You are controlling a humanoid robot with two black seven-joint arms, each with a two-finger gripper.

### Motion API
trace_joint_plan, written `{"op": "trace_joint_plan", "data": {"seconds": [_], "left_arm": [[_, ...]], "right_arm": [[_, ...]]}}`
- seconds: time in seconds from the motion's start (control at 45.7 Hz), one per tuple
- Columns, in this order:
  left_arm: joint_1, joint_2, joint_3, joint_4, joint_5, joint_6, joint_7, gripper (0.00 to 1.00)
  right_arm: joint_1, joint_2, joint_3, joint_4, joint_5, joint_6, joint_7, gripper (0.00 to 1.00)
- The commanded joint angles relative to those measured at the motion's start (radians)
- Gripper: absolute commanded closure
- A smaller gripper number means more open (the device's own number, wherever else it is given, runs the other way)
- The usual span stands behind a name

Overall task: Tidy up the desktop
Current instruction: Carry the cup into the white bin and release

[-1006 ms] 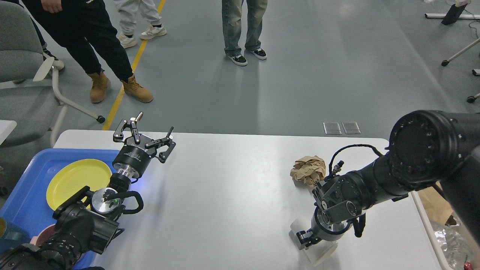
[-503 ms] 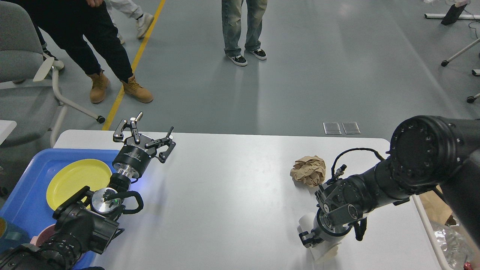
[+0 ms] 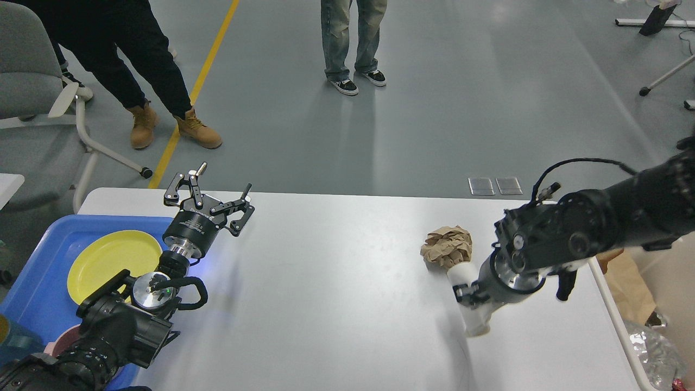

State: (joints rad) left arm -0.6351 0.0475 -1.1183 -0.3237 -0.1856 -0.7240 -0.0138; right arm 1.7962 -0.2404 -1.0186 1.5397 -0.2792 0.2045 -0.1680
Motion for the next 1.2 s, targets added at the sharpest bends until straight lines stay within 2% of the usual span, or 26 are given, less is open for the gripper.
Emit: {"op": "trace_joint_plan", "data": {"seconds": [0.0, 0.197, 0.35, 0.591, 0.787, 0.809, 0.875, 0.919, 0.962, 0.984, 1.181], "left_arm": [[0.000, 0.000, 0.000, 0.000, 0.000, 0.000, 0.000, 0.04], [0.000, 0.000, 0.000, 0.000, 0.000, 0.000, 0.000, 0.04], [0.000, 0.000, 0.000, 0.000, 0.000, 0.000, 0.000, 0.04], [0.000, 0.000, 0.000, 0.000, 0.000, 0.000, 0.000, 0.04], [0.000, 0.000, 0.000, 0.000, 0.000, 0.000, 0.000, 0.04], [0.000, 0.000, 0.000, 0.000, 0.000, 0.000, 0.000, 0.04], [0.000, 0.000, 0.000, 0.000, 0.000, 0.000, 0.000, 0.04], [0.000, 0.000, 0.000, 0.000, 0.000, 0.000, 0.000, 0.04], [0.000, 0.000, 0.000, 0.000, 0.000, 0.000, 0.000, 0.04], [0.000, 0.000, 0.000, 0.000, 0.000, 0.000, 0.000, 0.04], [0.000, 0.000, 0.000, 0.000, 0.000, 0.000, 0.000, 0.04]], "right_arm": [[0.101, -0.154, 0.057, 0.017, 0.005, 0.045, 0.002, 1.00], [0.181, -0.370, 0.112, -0.018, 0.006, 0.052, 0.002, 1.00], [0.143, -0.447, 0.097, -0.127, 0.008, 0.036, -0.002, 1.00], [-0.170, -0.551, 0.120, -0.450, 0.009, 0.030, -0.002, 1.00], [-0.471, -0.577, 0.196, -0.734, 0.103, -0.027, -0.001, 1.00], [-0.498, -0.574, 0.207, -0.762, 0.110, -0.030, -0.001, 0.93], [-0.581, -0.566, 0.232, -0.843, 0.117, -0.051, 0.001, 0.49], [-0.629, -0.557, 0.242, -0.892, 0.117, -0.085, 0.001, 0.23], [-0.670, -0.534, 0.244, -0.935, 0.117, -0.123, 0.001, 0.05], [-0.688, -0.519, 0.244, -0.951, 0.117, -0.135, 0.001, 0.00], [-0.745, -0.477, 0.242, -0.991, 0.118, -0.155, 0.001, 0.00]]}}
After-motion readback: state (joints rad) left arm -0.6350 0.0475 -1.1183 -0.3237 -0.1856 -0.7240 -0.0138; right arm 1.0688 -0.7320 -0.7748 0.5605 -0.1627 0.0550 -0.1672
